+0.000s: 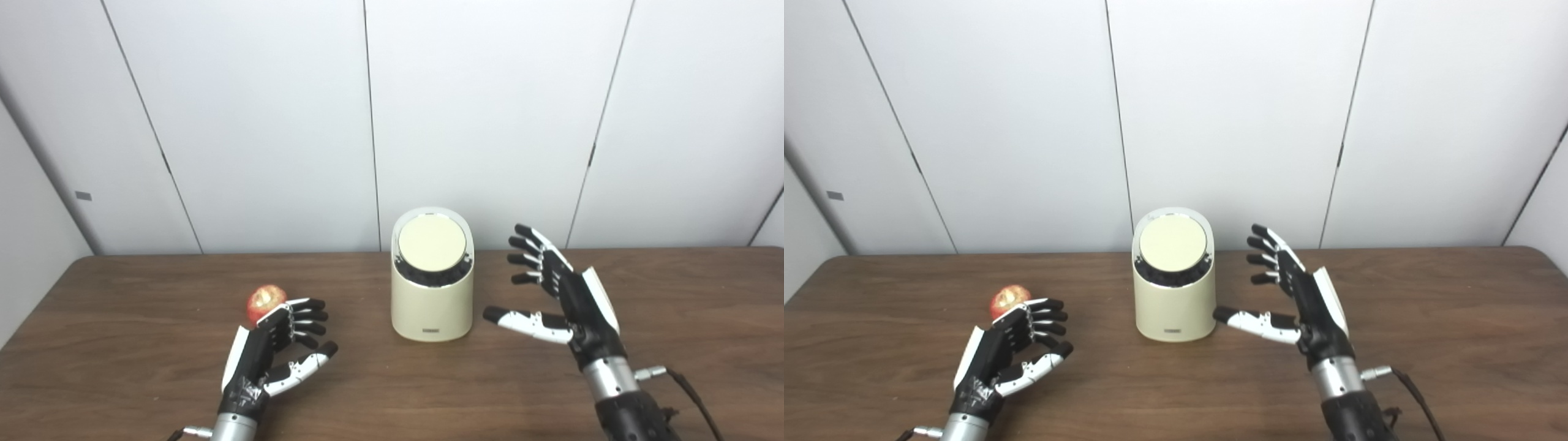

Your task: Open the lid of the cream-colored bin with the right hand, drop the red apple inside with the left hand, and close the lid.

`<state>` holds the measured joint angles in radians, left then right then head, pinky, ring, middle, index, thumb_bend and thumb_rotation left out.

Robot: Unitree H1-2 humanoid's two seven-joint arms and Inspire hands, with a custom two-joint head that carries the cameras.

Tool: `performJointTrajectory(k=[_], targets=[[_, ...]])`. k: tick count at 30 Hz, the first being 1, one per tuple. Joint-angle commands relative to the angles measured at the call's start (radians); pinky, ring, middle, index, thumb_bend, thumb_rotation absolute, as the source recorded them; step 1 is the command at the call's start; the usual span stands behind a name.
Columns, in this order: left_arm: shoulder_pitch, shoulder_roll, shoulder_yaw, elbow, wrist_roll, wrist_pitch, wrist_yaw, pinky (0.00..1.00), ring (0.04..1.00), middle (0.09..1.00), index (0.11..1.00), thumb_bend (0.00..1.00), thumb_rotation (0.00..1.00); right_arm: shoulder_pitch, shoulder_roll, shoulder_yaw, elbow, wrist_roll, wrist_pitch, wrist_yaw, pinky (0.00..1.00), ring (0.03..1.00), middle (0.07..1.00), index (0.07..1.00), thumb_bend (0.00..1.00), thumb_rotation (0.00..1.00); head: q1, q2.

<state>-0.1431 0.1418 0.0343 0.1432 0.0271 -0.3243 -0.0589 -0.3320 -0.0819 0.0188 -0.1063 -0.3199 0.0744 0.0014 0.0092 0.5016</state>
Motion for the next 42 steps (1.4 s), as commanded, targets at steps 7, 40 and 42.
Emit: performJointTrajectory(k=[7,40,42], targets=[[-0.006,0.001,-0.004,0.037,0.008,-0.031,0.006,0.53,0.607,0.662,0.699,0.64,0.12,-0.191,-0.024,-0.003,-0.014,-0.020,0.141,0.015,0.72,0.860,0.884,0.948,0.85,0.36,0.001,-0.002],[-0.014,-0.018,-0.015,0.043,-0.002,-0.045,0.007,0.54,0.609,0.653,0.696,0.65,0.12,-0.421,-0.067,0.192,0.101,-0.217,0.377,0.089,0.65,0.843,0.917,0.923,0.82,0.32,0.000,0.000],[-0.014,-0.019,-0.016,0.042,0.000,-0.046,0.008,0.54,0.606,0.655,0.698,0.65,0.11,-0.420,-0.060,0.200,0.112,-0.224,0.368,0.082,0.65,0.838,0.916,0.922,0.82,0.31,-0.004,0.000]])
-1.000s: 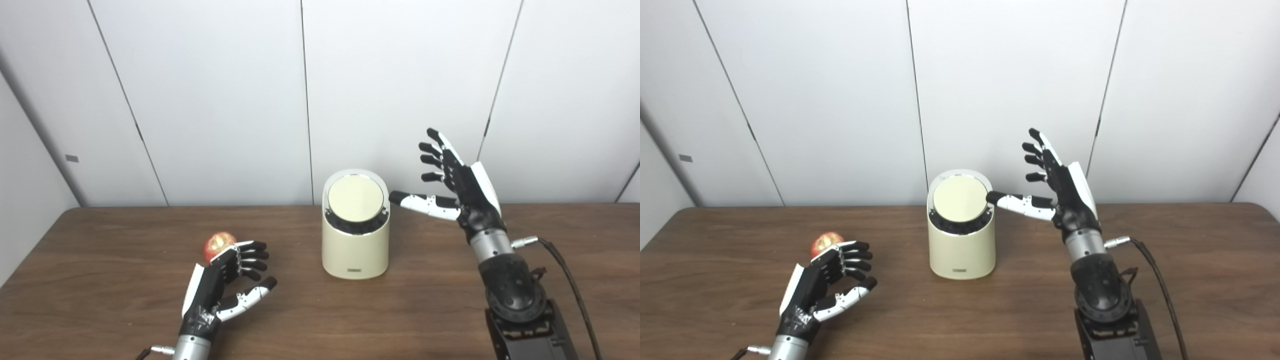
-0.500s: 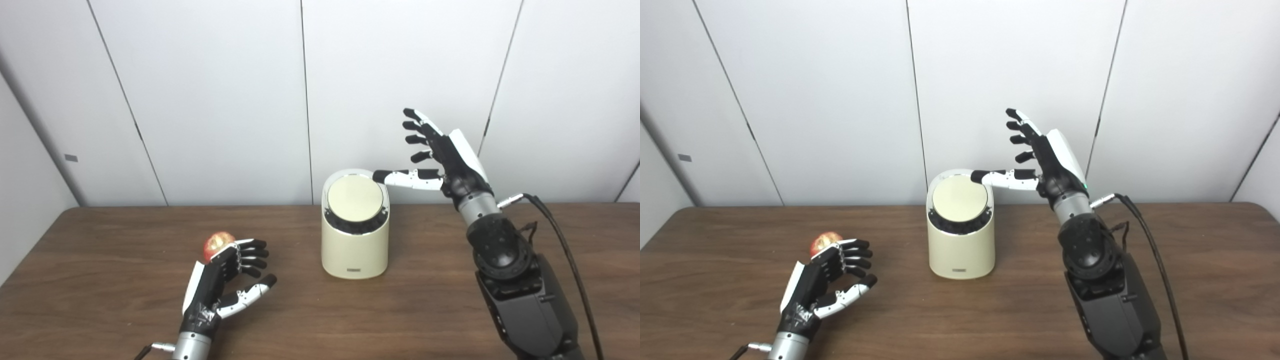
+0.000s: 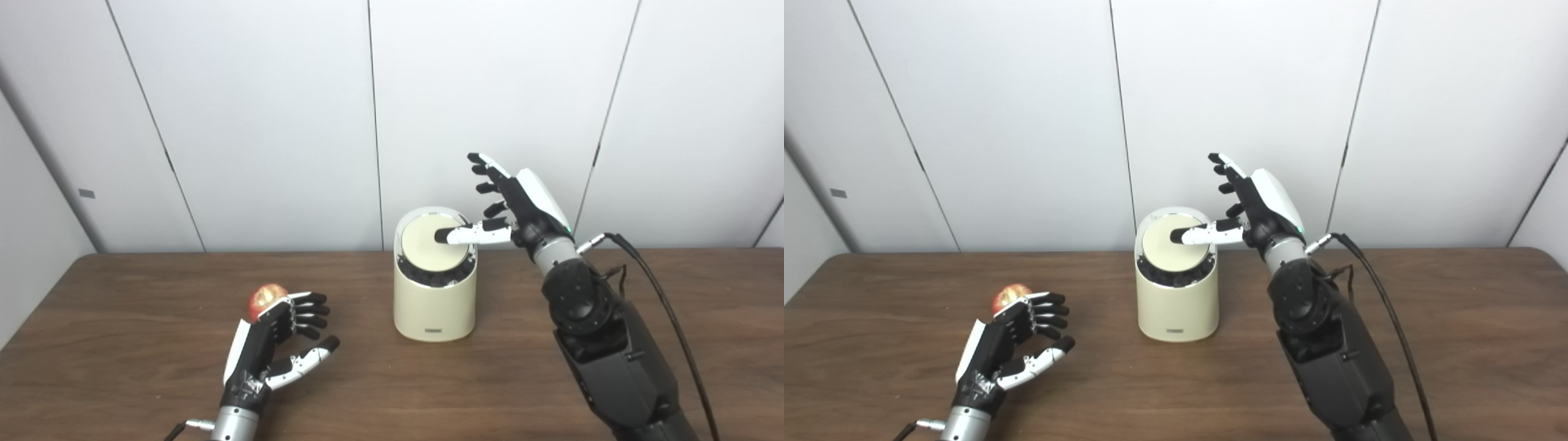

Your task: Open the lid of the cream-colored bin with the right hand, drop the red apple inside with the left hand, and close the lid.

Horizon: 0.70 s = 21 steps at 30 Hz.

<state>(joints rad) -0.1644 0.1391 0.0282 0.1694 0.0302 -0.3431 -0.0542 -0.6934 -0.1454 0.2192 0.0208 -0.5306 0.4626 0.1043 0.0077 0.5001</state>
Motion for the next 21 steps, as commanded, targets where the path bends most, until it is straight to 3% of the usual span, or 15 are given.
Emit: performJointTrajectory(k=[1,7,14,21], targets=[[0.008,-0.017,-0.011,0.015,0.000,-0.027,0.004,0.54,0.604,0.654,0.698,0.65,0.11,-0.058,0.007,0.002,-0.010,-0.016,-0.025,-0.025,0.64,0.830,0.911,0.921,0.82,0.31,-0.002,0.001],[0.009,-0.022,-0.012,0.009,-0.001,-0.022,0.005,0.53,0.604,0.652,0.697,0.65,0.08,-0.060,0.011,0.015,0.000,-0.038,-0.023,-0.029,0.61,0.792,0.889,0.918,0.85,0.32,0.001,0.006],[0.009,-0.024,-0.014,0.007,0.000,-0.024,0.004,0.54,0.607,0.654,0.697,0.65,0.07,-0.061,0.015,0.018,0.025,-0.032,-0.037,-0.023,0.67,0.837,0.899,0.914,0.87,0.32,0.002,0.007],[0.013,-0.024,-0.016,0.000,0.002,-0.022,0.004,0.54,0.607,0.653,0.696,0.65,0.08,-0.059,0.011,0.035,0.027,-0.044,-0.033,-0.020,0.65,0.833,0.897,0.916,0.87,0.31,0.000,0.014]])
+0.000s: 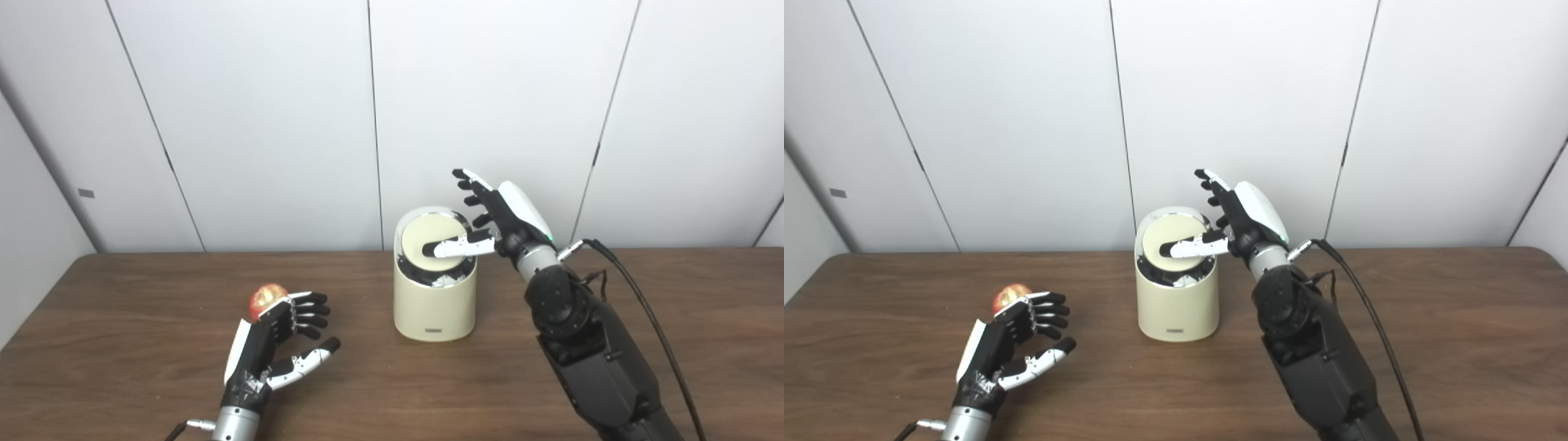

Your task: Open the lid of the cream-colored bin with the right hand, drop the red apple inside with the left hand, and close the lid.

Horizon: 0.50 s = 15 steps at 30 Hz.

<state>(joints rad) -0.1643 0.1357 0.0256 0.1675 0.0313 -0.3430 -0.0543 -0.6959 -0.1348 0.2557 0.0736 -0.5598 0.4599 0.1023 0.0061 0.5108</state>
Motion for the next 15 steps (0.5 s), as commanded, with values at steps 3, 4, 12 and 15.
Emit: performJointTrajectory(k=[3,4,12,15], targets=[[0.014,-0.021,-0.013,-0.002,-0.004,-0.018,0.002,0.53,0.602,0.651,0.696,0.65,0.08,-0.056,-0.004,0.000,-0.025,-0.018,-0.024,-0.018,0.65,0.831,0.894,0.914,0.88,0.30,0.000,0.006],[0.014,-0.021,-0.013,-0.002,-0.006,-0.017,0.001,0.53,0.601,0.651,0.696,0.65,0.08,-0.056,-0.004,0.000,-0.024,-0.018,-0.021,-0.018,0.65,0.833,0.897,0.915,0.88,0.29,0.000,0.006],[0.017,-0.021,-0.014,-0.012,-0.004,-0.008,0.001,0.52,0.599,0.651,0.692,0.65,0.08,-0.057,-0.015,0.008,-0.018,-0.036,-0.008,-0.002,0.66,0.853,0.918,0.922,0.88,0.28,0.000,0.013],[0.019,-0.021,-0.015,-0.015,-0.004,-0.007,0.000,0.51,0.599,0.650,0.693,0.64,0.07,-0.056,-0.023,0.018,-0.015,-0.044,-0.017,-0.002,0.68,0.856,0.909,0.921,0.89,0.27,0.000,0.015]])
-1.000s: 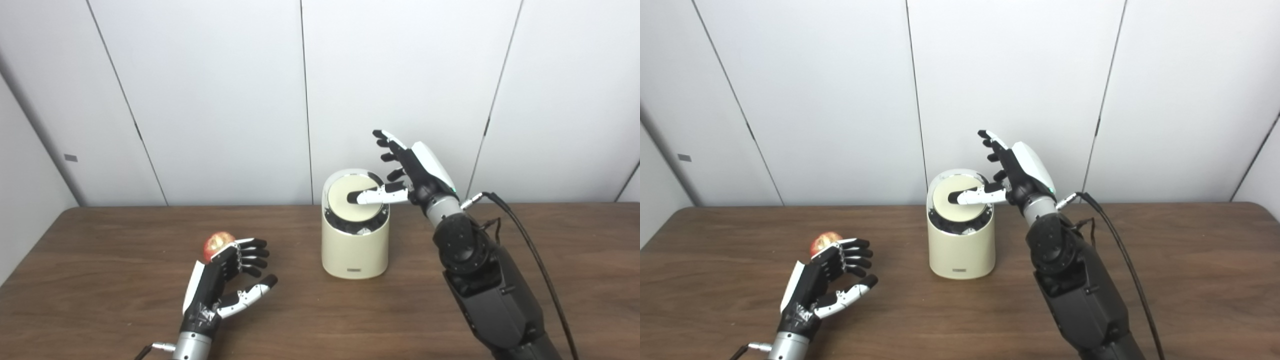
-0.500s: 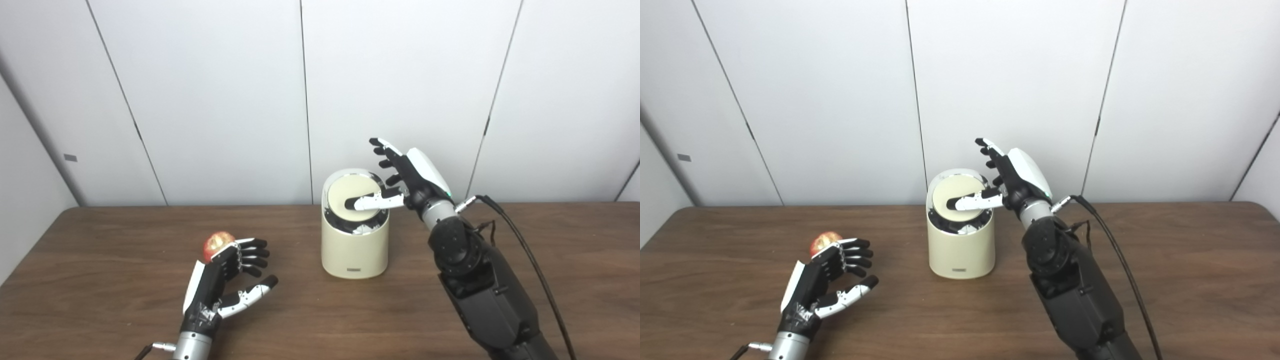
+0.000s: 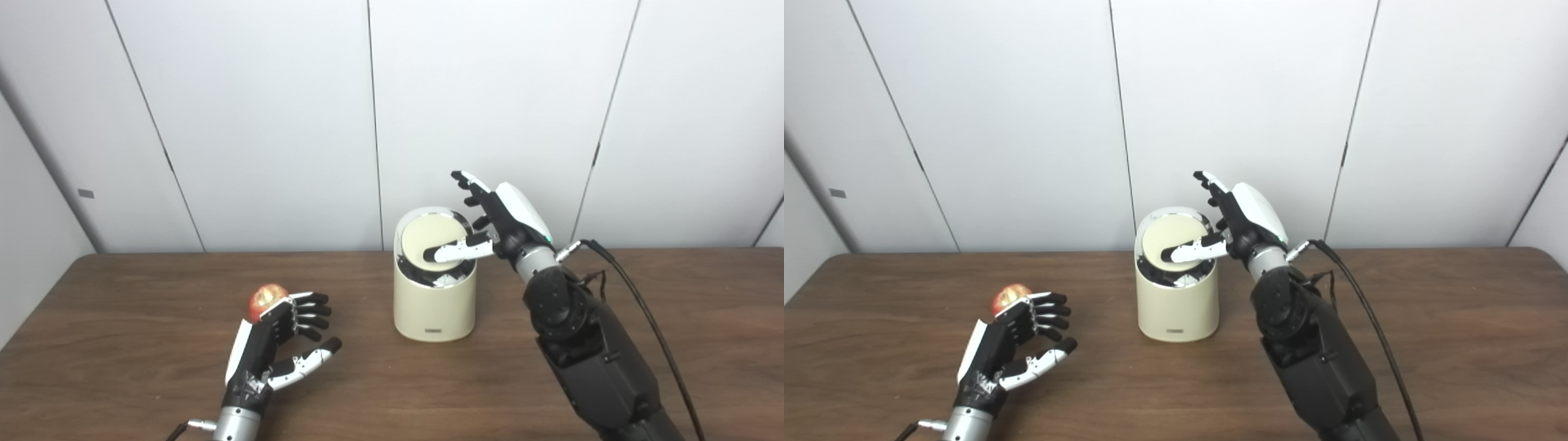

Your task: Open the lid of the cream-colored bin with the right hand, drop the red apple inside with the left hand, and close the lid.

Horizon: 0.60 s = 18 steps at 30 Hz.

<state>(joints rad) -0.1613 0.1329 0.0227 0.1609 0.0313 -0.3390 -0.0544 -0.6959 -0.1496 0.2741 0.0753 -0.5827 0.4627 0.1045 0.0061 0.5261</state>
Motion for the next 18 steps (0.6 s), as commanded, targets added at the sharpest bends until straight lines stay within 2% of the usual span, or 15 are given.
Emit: performJointTrajectory(k=[1,7,11,18], targets=[[0.016,-0.017,-0.012,-0.006,-0.004,-0.014,-0.001,0.51,0.600,0.651,0.694,0.64,0.07,-0.056,-0.009,0.004,-0.014,-0.024,-0.022,-0.007,0.68,0.857,0.908,0.922,0.89,0.27,0.000,0.000],[0.019,-0.018,-0.014,-0.012,-0.003,-0.014,0.000,0.51,0.596,0.654,0.695,0.64,0.07,-0.056,-0.011,0.006,-0.011,-0.032,-0.010,-0.007,0.66,0.843,0.905,0.923,0.87,0.27,0.003,0.003],[0.022,-0.015,-0.015,-0.026,-0.002,-0.009,-0.002,0.51,0.597,0.654,0.697,0.64,0.08,-0.052,-0.012,-0.001,-0.011,-0.029,-0.004,-0.003,0.63,0.825,0.909,0.925,0.85,0.22,0.004,0.010],[0.026,-0.013,-0.016,-0.034,-0.006,-0.002,-0.003,0.51,0.601,0.655,0.697,0.63,0.08,-0.053,-0.021,0.019,0.009,-0.063,-0.019,-0.015,0.61,0.802,0.900,0.911,0.86,0.18,0.005,0.016]])
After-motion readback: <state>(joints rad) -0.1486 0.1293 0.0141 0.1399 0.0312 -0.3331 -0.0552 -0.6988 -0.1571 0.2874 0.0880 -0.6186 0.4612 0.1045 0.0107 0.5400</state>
